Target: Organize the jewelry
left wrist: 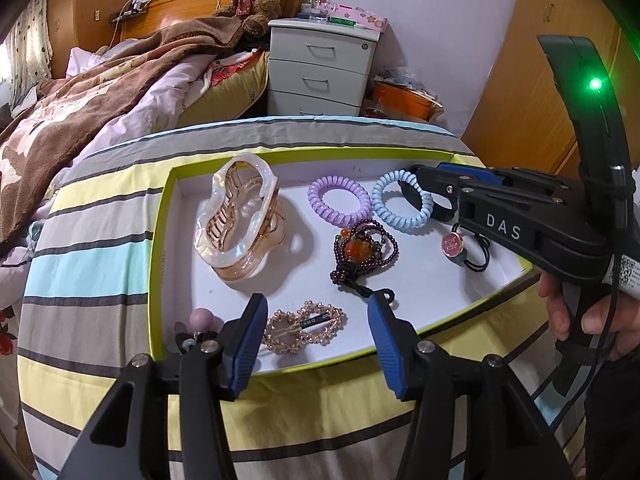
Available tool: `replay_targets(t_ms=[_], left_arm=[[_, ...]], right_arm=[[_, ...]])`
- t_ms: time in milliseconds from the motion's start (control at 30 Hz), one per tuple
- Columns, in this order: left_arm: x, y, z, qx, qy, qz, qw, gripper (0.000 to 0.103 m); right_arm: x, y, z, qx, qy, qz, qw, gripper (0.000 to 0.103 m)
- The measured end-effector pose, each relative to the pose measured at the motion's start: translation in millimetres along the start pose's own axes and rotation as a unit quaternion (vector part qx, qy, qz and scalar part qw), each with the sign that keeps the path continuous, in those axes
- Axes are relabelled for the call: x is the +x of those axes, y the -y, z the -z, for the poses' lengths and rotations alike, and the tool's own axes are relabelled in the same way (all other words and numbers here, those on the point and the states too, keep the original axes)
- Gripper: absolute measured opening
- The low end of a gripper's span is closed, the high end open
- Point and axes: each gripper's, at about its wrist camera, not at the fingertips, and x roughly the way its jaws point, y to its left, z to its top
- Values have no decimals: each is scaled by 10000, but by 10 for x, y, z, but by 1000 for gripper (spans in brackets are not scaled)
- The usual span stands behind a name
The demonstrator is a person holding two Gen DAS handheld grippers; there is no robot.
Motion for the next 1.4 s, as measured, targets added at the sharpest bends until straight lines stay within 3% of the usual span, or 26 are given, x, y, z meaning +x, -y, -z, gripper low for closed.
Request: replay_targets(t_ms=[367,967,1400], left_arm=[[-249,40,110,-82,345,-370,9987,64],[-675,60,458,-187,863,-1004,9910,65],[-855,105,614,-242,1086,-1191,9866,65]], right_arm=[[-444,-54,242,426,439,-146,9980,43],[-1175,-279,841,737,1026,17,9920,43],[-1310,-432,1038,677,1182,134,9906,43]])
